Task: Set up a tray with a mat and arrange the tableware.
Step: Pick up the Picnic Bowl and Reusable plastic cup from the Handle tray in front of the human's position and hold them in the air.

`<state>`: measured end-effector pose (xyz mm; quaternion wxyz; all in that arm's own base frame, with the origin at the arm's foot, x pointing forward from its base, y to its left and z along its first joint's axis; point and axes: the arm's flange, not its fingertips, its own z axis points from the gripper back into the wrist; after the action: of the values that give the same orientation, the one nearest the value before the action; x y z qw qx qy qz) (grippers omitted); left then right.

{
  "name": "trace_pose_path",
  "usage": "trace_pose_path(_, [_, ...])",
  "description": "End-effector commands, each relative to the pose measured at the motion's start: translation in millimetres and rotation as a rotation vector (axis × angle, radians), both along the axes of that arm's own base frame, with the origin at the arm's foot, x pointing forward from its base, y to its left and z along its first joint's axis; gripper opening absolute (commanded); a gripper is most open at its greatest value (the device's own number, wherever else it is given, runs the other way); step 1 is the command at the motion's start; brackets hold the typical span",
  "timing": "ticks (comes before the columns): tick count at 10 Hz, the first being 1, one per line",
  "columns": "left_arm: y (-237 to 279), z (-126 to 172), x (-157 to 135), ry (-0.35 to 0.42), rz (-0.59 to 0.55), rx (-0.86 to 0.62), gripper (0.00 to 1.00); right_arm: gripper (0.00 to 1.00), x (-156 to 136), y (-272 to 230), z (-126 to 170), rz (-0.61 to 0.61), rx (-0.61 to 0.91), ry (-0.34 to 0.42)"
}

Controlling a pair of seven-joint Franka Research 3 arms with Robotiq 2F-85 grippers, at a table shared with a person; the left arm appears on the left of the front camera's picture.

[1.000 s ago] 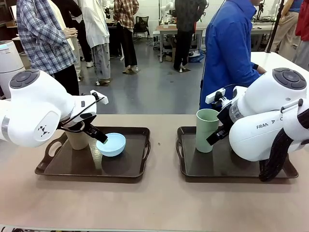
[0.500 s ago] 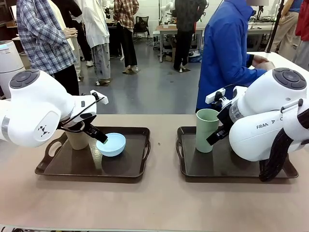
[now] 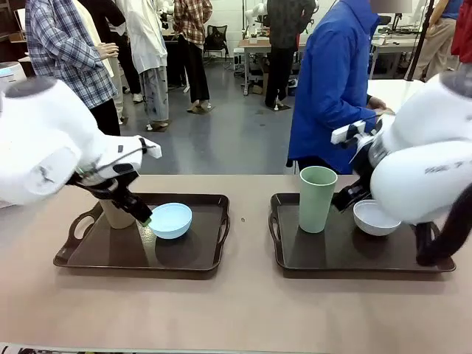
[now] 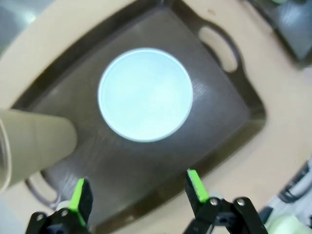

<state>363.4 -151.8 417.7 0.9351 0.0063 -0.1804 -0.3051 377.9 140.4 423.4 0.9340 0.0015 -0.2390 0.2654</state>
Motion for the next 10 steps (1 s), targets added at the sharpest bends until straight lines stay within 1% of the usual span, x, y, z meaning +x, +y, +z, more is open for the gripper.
trace_pose_path(1, [25.9,33.7,-60.9,0.012,0.093,-0.054,1.0,1.0,-98.2,-37.9,13.9,-0.101,0.03,0.015])
trace_pose_path(2, [34.2,46.1,-62.3,-0.018,0.128,-0.091,1.0,1.0,-110.9,-47.1,20.2,-0.133,0.013,0.03])
trace_pose_path(3, [42.5,57.5,-63.0,-0.026,0.147,-0.134,1.0,1.0,-119.2,-60.2,25.2,-0.135,0.03,0.08])
trace_pose_path(4, [60.8,69.6,-58.8,0.01,0.177,-0.248,1.0,1.0,-124.0,-86.2,32.9,-0.127,0.12,0.174])
trace_pose_path(5, [83.6,80.7,-51.7,0.072,0.189,-0.365,1.0,1.0,-119.0,-116.0,40.4,-0.147,0.272,0.224])
trace_pose_path(7, [129.3,86.8,-41.7,0.167,0.2,-0.586,1.0,1.0,-106.6,-161.4,36.9,-0.14,0.553,0.306])
trace_pose_path(8, [153.8,86.5,-40.2,0.222,0.18,-0.694,1.0,1.0,-103.2,-185.0,33.6,-0.131,0.701,0.311])
trace_pose_path(9, [180.2,83.7,-39.1,0.263,0.186,-0.814,1.0,1.0,-101.2,-203.5,27.7,-0.142,0.791,0.307])
trace_pose_path(10, [196.9,77.9,-39.4,0.3,0.178,-0.908,1.0,1.0,-99.6,-217.9,21.8,-0.164,0.848,0.304])
